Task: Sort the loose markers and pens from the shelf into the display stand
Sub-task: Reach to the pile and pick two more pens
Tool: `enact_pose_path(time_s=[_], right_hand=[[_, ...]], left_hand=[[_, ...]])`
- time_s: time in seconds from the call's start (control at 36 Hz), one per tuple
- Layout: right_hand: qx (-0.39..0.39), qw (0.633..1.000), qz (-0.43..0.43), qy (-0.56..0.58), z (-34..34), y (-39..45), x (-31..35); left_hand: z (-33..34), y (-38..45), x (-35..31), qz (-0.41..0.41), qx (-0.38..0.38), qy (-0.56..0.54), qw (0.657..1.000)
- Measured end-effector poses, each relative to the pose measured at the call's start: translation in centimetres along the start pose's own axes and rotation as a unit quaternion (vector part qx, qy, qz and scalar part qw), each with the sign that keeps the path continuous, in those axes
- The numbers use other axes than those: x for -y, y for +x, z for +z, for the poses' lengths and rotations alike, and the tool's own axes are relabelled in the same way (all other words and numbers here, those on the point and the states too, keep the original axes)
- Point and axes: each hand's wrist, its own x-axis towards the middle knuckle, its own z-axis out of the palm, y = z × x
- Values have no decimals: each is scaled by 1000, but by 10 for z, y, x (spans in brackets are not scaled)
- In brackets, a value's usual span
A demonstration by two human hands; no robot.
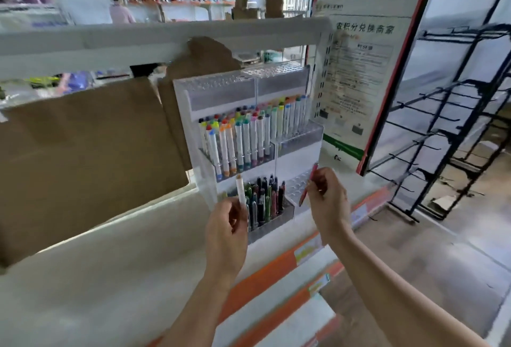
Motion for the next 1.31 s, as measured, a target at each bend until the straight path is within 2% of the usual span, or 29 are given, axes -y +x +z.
enact_pose_path(time_s=[0.22,0.31,0.5,0.72,0.83,1.11,1.31], right_hand=[[127,989,-69,34,9,27,-18],[151,982,-97,54,12,30,-24],[209,969,-123,42,24,33,-38],[293,951,-92,-34,29,34,-48],[293,946,-110,-86,31,35,-49],[301,932,-179,-94,27,38,-48],[343,931,-112,-46,28,46,-52]], left_hand=[[39,-9,-11,-34,-107,16,994],[46,-11,-12,-32,-135,61,988],[54,-8,-21,-22,-152,93,984],[57,2,-18,-31,-159,70,984],[58,6,-17,-21,-163,68,984],[69,3,-22,-29,-193,82,977],[90,4,-40,-35,-244,72,966]])
